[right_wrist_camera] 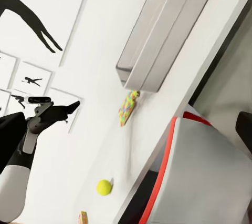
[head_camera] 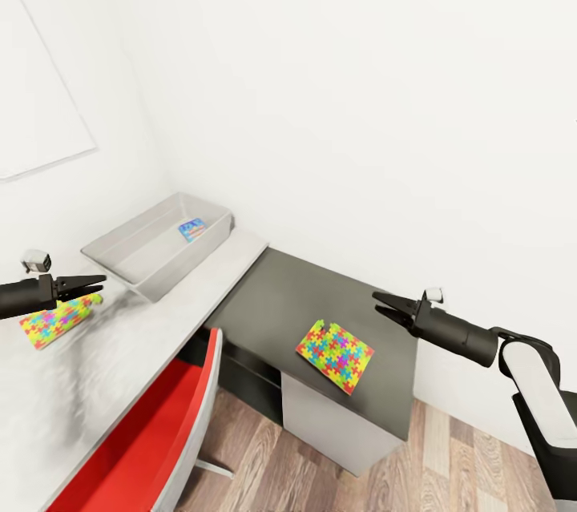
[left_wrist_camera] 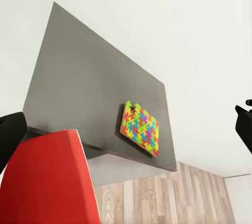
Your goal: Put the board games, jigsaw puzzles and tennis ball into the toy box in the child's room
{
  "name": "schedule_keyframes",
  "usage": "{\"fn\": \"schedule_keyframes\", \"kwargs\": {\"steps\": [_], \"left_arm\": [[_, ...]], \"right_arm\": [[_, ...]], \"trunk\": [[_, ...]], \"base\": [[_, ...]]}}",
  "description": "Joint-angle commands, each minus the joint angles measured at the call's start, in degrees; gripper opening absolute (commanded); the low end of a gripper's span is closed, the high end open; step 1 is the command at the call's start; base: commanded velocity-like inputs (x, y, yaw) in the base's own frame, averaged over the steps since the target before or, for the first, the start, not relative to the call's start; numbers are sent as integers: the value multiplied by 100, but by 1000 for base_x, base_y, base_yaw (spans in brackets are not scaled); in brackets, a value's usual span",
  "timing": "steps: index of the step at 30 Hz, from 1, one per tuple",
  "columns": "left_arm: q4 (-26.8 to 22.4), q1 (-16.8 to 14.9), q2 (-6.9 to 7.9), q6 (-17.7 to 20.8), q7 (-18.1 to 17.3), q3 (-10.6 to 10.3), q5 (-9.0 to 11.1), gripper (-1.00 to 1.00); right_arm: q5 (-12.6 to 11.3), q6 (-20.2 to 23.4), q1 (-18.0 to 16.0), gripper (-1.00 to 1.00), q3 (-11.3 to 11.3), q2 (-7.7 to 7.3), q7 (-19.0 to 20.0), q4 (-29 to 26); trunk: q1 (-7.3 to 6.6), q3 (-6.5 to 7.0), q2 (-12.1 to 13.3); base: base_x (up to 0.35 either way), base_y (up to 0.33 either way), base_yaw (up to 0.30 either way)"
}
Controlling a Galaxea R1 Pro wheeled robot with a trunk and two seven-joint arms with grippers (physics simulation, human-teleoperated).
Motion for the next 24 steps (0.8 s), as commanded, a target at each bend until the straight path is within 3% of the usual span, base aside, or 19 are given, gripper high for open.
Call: {"fn": "schedule_keyframes", "kwargs": {"steps": [1,8,11,24], "left_arm": [[-3,-5,2,56,-38,2,-38,100],[-1,10,5,42,-38,-17,-68,100],[17,59,5,34,-38,-19,-94,100],[31,294,4,-135,-38,-22,-103,100]], "right_arm": [[44,22,15,100,-9,-1,47,0],[38,-382,368,100,-32,-16,131,0],[45,-626,672,100,-36,-15,394,0],[52,-1188,1299,100,-57,-21,1393,-63]], "trunk": [[2,-1,-10],[2,63,-10],[2,91,-10],[2,208,-10]], "base": [[-147,0,0],[-49,0,-7],[-6,0,-56],[-1,0,-126]]}}
